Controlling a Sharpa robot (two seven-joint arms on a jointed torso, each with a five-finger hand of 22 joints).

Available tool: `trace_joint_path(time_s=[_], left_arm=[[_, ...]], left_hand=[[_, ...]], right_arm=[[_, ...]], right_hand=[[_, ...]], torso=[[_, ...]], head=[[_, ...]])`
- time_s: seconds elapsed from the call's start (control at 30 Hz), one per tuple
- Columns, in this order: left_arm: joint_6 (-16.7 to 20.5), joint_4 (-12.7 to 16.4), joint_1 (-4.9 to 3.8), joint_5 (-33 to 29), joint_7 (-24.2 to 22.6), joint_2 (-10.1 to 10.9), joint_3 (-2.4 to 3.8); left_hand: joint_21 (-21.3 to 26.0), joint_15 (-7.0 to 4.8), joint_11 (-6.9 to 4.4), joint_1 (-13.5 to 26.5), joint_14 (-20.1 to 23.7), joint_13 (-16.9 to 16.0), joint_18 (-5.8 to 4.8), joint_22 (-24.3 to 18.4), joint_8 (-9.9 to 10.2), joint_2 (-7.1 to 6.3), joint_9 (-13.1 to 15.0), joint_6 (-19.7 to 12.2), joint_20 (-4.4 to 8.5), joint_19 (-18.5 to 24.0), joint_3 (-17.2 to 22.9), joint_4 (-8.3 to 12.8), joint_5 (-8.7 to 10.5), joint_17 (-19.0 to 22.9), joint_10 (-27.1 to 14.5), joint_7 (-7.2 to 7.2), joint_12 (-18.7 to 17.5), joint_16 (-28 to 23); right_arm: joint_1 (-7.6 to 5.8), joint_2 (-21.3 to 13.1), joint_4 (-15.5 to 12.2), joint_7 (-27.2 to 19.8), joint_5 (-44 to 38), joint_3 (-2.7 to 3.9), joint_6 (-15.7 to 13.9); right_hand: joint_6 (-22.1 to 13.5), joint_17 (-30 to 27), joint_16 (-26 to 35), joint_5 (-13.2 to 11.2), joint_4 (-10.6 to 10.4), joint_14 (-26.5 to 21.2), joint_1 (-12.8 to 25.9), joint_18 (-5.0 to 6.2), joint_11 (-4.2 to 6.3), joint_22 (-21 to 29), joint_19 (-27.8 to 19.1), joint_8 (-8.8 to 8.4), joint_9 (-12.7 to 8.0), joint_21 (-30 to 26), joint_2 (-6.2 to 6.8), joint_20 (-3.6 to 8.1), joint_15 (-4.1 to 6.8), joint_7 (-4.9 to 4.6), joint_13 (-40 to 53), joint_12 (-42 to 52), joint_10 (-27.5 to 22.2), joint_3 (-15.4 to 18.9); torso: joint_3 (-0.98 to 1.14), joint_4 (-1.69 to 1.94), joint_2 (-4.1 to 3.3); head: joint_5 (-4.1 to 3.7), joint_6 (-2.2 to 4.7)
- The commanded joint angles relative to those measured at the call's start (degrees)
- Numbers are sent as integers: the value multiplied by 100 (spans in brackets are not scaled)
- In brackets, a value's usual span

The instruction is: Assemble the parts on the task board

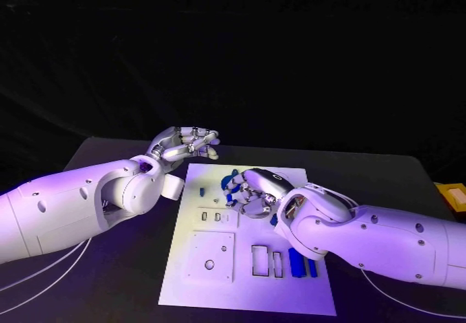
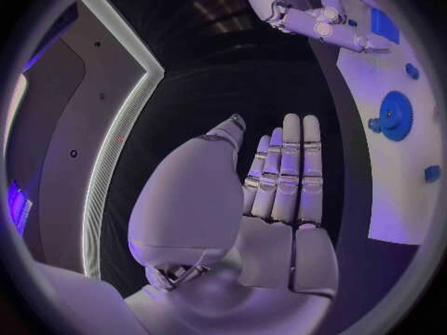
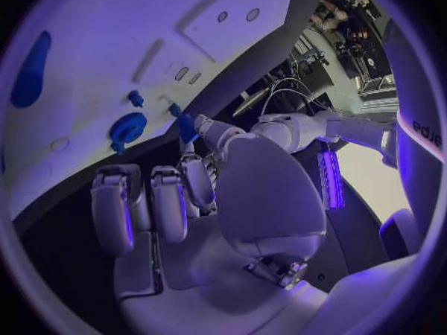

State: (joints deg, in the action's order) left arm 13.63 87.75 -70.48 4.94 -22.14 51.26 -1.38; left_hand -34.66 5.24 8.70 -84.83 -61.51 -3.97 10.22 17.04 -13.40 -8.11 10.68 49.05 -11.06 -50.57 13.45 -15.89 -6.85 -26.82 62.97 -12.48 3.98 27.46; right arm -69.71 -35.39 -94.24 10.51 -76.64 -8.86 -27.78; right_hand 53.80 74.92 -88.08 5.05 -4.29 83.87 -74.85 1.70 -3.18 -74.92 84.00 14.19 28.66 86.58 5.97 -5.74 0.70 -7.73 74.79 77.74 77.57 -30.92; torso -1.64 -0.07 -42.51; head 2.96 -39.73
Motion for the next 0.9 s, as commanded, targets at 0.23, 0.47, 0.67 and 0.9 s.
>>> trace_joint_path(time_s=[0.23, 0.47, 0.67, 0.9], left_arm=[[-81, 15, -2, 16, -24, -38, 4], [-74, 24, -3, 16, -25, -26, 4], [-79, 28, -3, 16, -25, -20, 4], [-80, 29, -3, 16, -23, -9, 4]], left_hand=[[-37, 3, 12, -18, 33, -4, 1, 9, 33, -12, 10, -25, -14, 49, 37, -18, 31, -21, -32, 14, -18, -30], [-37, 3, 12, -18, 33, -4, 1, 9, 33, -12, 10, -25, -14, 49, 37, -18, 31, -21, -32, 14, -18, -30], [-39, 4, 13, -19, 35, -4, 2, 10, 34, -12, 11, -25, -15, 53, 39, -18, 31, -24, -33, 14, -19, -31], [-39, 4, 13, -19, 35, -4, 2, 10, 34, -12, 11, -25, -15, 53, 39, -18, 31, -24, -33, 14, -19, -31]], right_arm=[[228, 300, 143, 474, -665, -27, 232], [341, 425, 246, 541, -788, -44, 243], [390, 487, 328, 570, -866, -52, 263], [413, 510, 412, 595, -919, -58, 293]], right_hand=[[100, 983, 10, 46, -34, 493, 113, -67, 54, -1219, 332, 217, 166, 23, 33, 55, 47, 60, -1, -36, 6, 23], [97, 979, 12, 30, -52, 493, 165, -68, 62, -1222, 335, 235, 167, 25, 77, 64, 56, 66, -3, -40, 9, 48], [92, 981, 12, 15, -63, 493, 187, -69, 64, -1225, 338, 241, 165, 28, 93, 68, 59, 68, -3, -42, 11, 57], [87, 980, 13, 2, -66, 493, 201, -67, 65, -1220, 333, 245, 164, 22, 112, 70, 61, 69, -4, -44, 11, 64]], torso=[[1, 13, -16], [12, 0, -15], [13, 11, -14], [14, 5, -11]], head=[[52, -42], [87, -87], [89, -109], [89, -123]])
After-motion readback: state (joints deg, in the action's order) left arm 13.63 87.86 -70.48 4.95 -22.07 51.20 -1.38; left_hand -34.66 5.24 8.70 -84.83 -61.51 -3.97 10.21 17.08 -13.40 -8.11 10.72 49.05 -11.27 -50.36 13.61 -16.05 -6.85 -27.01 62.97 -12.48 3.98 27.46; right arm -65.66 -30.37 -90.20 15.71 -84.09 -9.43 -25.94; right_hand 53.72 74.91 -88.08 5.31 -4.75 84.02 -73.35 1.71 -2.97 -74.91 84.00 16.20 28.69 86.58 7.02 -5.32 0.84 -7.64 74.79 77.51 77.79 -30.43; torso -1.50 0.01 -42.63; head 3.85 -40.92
